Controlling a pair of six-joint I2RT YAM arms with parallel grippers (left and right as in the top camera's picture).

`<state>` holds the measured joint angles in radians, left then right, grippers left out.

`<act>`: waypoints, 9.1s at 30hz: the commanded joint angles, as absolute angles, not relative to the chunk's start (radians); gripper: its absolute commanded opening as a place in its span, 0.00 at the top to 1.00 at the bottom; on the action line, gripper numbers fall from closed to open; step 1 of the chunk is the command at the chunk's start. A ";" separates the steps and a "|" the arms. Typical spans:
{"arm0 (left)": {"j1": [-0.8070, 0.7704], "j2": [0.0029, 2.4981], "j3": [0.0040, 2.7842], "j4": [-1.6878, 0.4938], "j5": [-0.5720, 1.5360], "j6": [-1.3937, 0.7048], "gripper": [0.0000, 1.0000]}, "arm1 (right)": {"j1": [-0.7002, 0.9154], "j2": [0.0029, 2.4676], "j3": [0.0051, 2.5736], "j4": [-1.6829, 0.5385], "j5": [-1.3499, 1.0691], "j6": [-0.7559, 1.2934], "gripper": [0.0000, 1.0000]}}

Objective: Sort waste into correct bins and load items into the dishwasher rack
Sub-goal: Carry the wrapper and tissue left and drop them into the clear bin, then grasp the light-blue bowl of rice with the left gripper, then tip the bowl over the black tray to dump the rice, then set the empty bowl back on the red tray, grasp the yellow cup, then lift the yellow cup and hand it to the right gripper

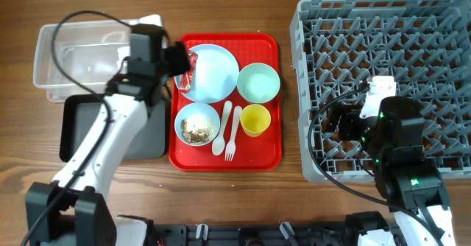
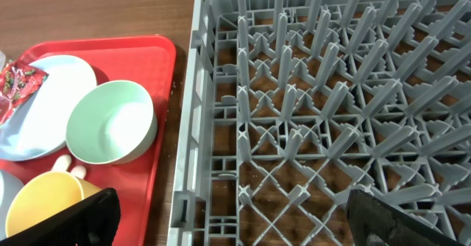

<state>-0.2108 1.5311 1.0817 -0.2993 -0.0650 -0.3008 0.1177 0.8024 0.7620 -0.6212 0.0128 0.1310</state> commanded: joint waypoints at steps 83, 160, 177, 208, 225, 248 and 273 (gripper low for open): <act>-0.583 1.549 1.097 -0.735 -0.169 -0.539 0.28 | 0.117 0.803 0.781 -0.622 0.025 0.134 0.00; 0.588 1.773 1.098 -1.251 1.486 0.118 0.96 | 0.117 0.803 0.781 -0.630 0.025 0.134 0.00; 0.588 1.773 1.098 -1.250 1.541 0.066 0.96 | 0.116 0.804 0.781 -0.630 0.025 0.134 0.00; -0.430 1.552 1.100 -0.783 0.070 -0.458 0.96 | 0.117 0.803 0.781 -0.630 0.025 0.134 0.00; -0.463 1.563 1.195 -0.693 0.153 -0.450 0.44 | 0.117 0.803 0.781 -0.630 0.025 0.134 0.00; -0.576 1.722 1.199 -0.702 0.164 -0.453 0.96 | 0.116 0.803 0.781 -0.628 0.028 0.133 0.00; -0.375 1.654 1.199 -0.307 1.302 -0.540 0.96 | 0.116 1.142 0.781 0.019 -1.172 0.054 0.06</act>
<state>-0.3733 1.6459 1.1934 -0.3096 1.2709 -0.5343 0.1150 1.1408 0.7639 0.0002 -1.1252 0.0288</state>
